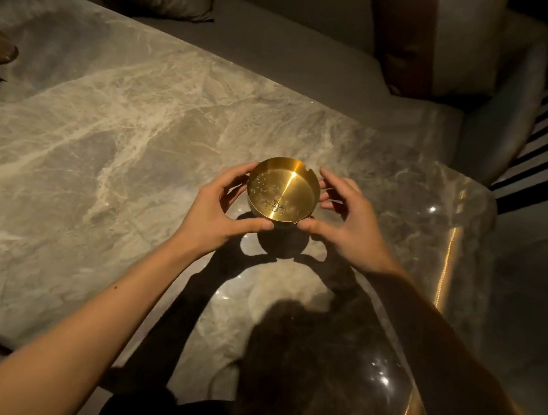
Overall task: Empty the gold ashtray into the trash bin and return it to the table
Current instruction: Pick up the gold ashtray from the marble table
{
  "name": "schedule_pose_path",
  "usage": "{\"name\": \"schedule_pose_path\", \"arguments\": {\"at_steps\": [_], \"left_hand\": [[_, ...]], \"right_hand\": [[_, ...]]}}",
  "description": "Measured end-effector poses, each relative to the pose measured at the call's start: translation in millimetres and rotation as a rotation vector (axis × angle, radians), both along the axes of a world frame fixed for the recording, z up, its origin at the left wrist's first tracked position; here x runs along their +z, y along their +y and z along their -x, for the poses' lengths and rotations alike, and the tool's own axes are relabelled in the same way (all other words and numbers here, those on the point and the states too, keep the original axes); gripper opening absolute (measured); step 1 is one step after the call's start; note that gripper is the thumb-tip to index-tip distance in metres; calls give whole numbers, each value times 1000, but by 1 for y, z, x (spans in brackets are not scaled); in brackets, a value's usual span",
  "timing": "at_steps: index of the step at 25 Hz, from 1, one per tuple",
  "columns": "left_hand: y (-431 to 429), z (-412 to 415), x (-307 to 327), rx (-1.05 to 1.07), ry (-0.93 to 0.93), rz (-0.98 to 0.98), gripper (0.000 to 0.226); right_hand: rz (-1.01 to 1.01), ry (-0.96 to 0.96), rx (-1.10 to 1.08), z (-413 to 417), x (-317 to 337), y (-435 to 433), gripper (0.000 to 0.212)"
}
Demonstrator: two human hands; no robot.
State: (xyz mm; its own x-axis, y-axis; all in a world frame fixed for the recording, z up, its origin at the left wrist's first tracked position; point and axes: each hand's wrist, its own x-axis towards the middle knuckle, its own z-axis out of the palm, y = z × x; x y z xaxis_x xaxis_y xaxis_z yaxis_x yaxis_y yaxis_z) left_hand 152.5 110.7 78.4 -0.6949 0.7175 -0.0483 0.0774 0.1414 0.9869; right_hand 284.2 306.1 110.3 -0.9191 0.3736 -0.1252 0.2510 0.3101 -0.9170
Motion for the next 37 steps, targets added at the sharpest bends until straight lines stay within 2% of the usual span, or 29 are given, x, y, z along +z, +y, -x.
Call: {"name": "schedule_pose_path", "arguments": {"at_steps": [3,8,15,25,30,37], "left_hand": [[19,-40,6,-22,40,7,101],[35,-84,16,10,22,2,106],[25,-78,37,-27,-58,-30,95],[29,-48,23,-152,-115,-102,104],[39,-65,19,-158,-146,-121,91],[77,-118,28,-149,-118,-108,91]], "right_hand": [[-56,6,35,-38,9,16,90],[-30,39,61,-73,13,26,94],[15,66,129,-78,28,36,86],[-17,-19,-133,-75,32,6,83],[-48,-44,-137,-97,36,10,82],[-29,14,-173,-146,31,46,81]]}}
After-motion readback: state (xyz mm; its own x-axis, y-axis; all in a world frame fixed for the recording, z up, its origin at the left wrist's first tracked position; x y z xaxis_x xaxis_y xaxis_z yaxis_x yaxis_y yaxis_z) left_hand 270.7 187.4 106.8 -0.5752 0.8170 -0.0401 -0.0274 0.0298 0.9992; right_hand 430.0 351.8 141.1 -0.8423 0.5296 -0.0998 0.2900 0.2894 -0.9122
